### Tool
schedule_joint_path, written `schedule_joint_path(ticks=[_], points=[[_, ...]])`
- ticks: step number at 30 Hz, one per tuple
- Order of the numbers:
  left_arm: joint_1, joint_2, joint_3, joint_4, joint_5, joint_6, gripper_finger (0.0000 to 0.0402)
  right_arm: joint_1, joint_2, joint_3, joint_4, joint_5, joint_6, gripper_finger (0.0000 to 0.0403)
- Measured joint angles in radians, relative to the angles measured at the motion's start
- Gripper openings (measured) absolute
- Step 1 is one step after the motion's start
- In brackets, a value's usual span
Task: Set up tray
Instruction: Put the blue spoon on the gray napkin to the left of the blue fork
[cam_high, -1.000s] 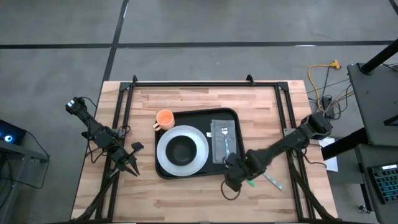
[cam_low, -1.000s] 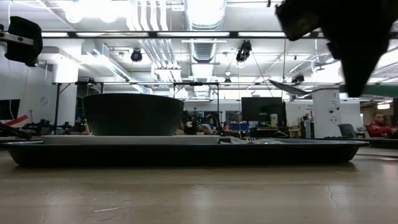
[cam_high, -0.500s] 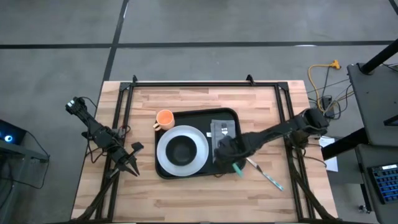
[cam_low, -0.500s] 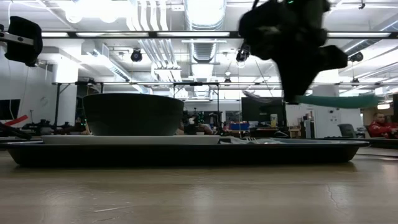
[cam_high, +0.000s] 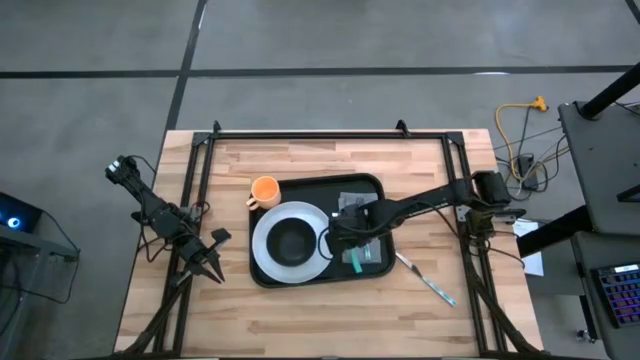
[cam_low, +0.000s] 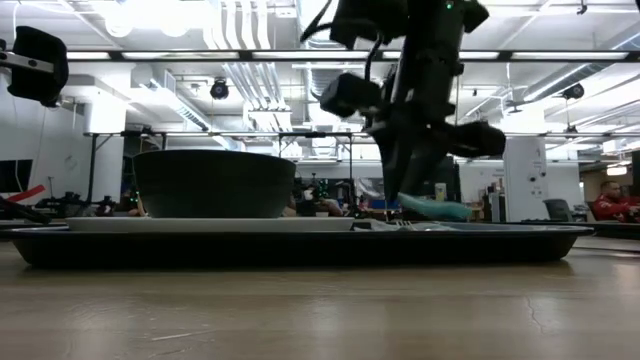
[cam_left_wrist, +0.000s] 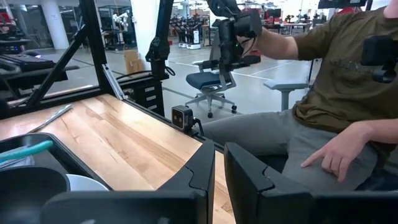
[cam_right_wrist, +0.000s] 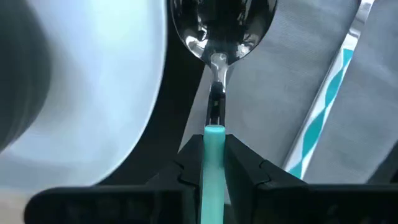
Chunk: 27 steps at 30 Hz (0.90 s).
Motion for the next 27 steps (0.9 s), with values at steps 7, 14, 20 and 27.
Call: schedule_joint_path(ticks=[7,14,20,27], points=[[0.000,0.000,0.000,0.000,0.000,0.000,0.0018,-0.026,0.032,0.000,-0.003,-0.020,0.077,0.0034],[0.000,0.000,0.000,0.000,0.000,0.000,0.0018,-0.068,0.033,0.000,-0.003,-0.016,0.093,0.0034],[0.000,0.000,0.000,0.000,0.000,0.000,0.0018,-0.101,0.031,0.000,-0.004,0.000,0.093,0.0034],[0.000,0.000,0.000,0.000,0.000,0.000,0.0018,-0.110,0.031,0.000,-0.007,0.004,0.084,0.0034]])
